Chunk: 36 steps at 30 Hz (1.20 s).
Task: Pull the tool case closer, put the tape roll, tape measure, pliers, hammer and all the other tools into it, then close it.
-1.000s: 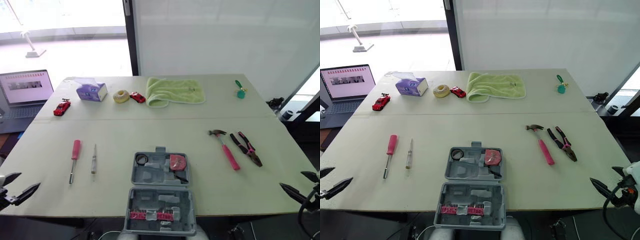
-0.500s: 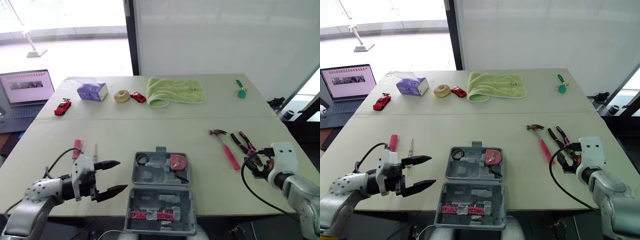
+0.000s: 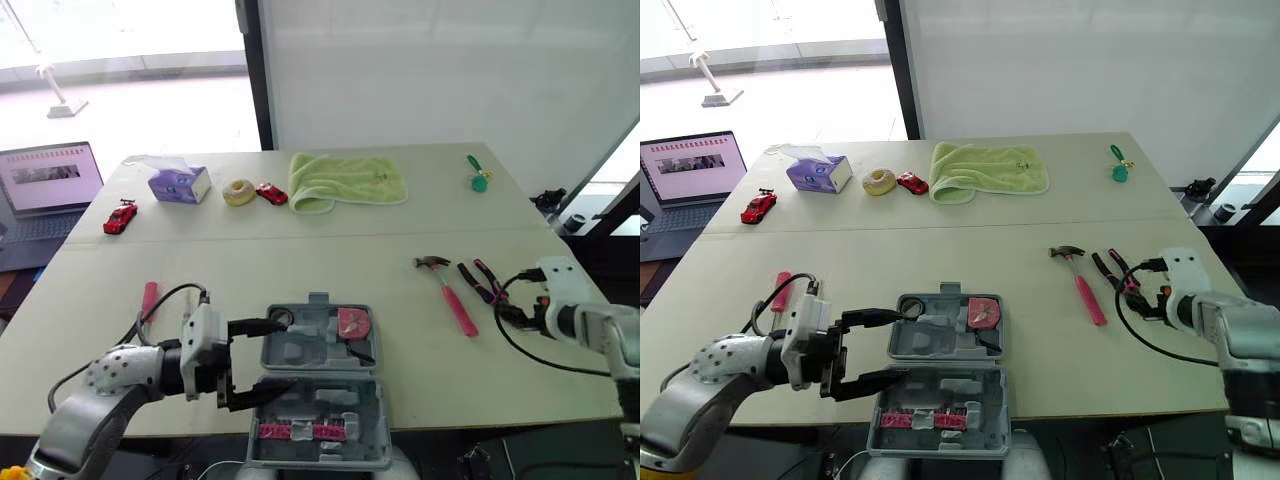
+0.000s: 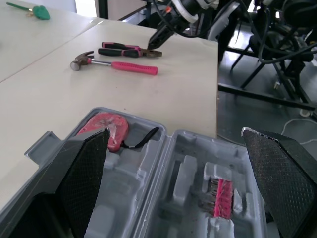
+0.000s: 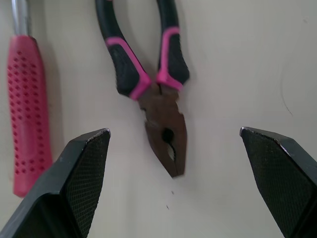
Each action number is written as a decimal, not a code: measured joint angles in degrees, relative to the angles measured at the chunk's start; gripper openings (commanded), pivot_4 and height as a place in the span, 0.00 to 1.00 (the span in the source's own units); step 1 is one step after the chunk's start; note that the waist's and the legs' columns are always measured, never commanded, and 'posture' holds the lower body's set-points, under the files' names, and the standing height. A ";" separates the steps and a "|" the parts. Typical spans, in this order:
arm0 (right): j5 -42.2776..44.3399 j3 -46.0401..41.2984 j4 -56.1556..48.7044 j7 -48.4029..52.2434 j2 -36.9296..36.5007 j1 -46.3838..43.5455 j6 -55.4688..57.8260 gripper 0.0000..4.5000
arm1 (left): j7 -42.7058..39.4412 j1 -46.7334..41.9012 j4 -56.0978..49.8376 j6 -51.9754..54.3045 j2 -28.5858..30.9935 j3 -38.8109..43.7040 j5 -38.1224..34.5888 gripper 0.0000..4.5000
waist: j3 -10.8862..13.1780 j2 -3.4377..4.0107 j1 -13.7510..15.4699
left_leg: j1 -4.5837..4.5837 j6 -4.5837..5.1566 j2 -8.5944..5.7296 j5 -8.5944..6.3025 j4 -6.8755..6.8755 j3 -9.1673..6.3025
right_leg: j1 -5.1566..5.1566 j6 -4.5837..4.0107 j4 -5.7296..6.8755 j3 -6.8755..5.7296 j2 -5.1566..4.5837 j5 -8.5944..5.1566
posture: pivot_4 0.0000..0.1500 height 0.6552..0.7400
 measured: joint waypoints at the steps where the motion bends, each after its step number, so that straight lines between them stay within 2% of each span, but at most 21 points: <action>1: -0.08 1.05 1.07 0.65 -0.05 -1.12 -0.09 0.99 | 0.20 0.01 0.01 0.00 -0.01 -0.11 0.04 1.00 | 0.01 -0.01 -0.02 | -0.01 0.00 0.00 0.00 0.00 0.00 | 0.00 0.01 0.00 -0.01 0.00 0.00 | 1.00 1.00; 11: -4.20 9.11 14.63 3.78 -0.04 -8.81 -1.46 0.99 | 2.89 0.34 -2.21 0.06 -0.12 -0.39 0.35 1.00 | 0.04 0.02 -0.22 | -0.02 0.00 0.00 0.00 0.01 0.00 | 0.00 0.05 -0.02 0.00 0.00 0.02 | 1.00 1.00; 14: -4.99 10.70 17.62 5.47 -0.05 -10.30 -2.54 0.81 | 3.91 0.36 -2.95 0.22 -0.15 -0.39 0.35 1.00 | 0.04 0.03 -0.29 | -0.02 0.00 0.00 0.00 0.00 0.00 | -0.01 0.16 -0.02 0.00 0.00 0.08 | 1.00 1.00; 17: -5.56 11.13 19.67 6.23 -0.04 -11.36 -3.81 0.49 | 4.42 0.57 -3.22 0.23 -0.15 -0.39 0.35 1.00 | 0.04 0.03 -0.29 | -0.03 -0.01 0.00 0.00 0.01 0.00 | 0.00 0.17 -0.02 0.00 0.00 0.08 | 1.00 1.00; 19: -6.10 11.10 20.69 6.37 -0.04 -11.77 -4.40 0.24 | 4.71 0.83 -3.29 0.24 -0.14 -0.39 0.36 1.00 | 0.05 0.03 -0.28 | -0.02 0.00 0.00 0.00 0.01 0.00 | 0.00 0.17 -0.02 0.00 0.01 0.08 | 1.00 1.00; 20: -6.11 11.10 20.95 6.50 -0.03 -11.84 -4.58 0.21 | 4.88 0.89 -3.29 0.23 -0.15 -0.40 0.36 1.00 | 0.05 0.03 -0.28 | -0.02 0.00 0.00 0.00 0.01 0.00 | 0.00 0.18 -0.02 0.00 0.00 0.09 | 1.00 1.00; 28: -6.17 10.36 20.56 6.01 0.35 -11.21 -5.95 0.21 | 5.22 0.55 -3.26 0.23 -0.13 -0.46 0.46 1.00 | 0.05 0.04 -0.30 | -0.02 -0.01 0.00 0.00 0.00 0.00 | -0.01 0.20 -0.01 0.00 0.01 0.09 | 1.00 1.00; 32: -5.39 7.95 14.79 5.18 0.94 -7.97 -4.78 0.21 | 5.20 -0.20 -3.15 0.24 -0.10 -0.56 0.52 1.00 | 0.08 0.09 -0.24 | -0.03 -0.01 0.00 0.00 0.00 0.00 | -0.01 0.21 -0.01 0.00 0.01 0.10 | 1.00 1.00; 36: -4.16 3.84 3.15 3.84 1.10 -1.87 -3.82 0.21 | 4.83 -0.69 -1.61 0.14 -0.04 -0.64 0.79 1.00 | 0.14 0.20 -0.17 | -0.04 -0.01 0.00 0.00 0.00 0.00 | -0.03 0.23 0.00 0.00 0.01 0.10 | 1.00 1.00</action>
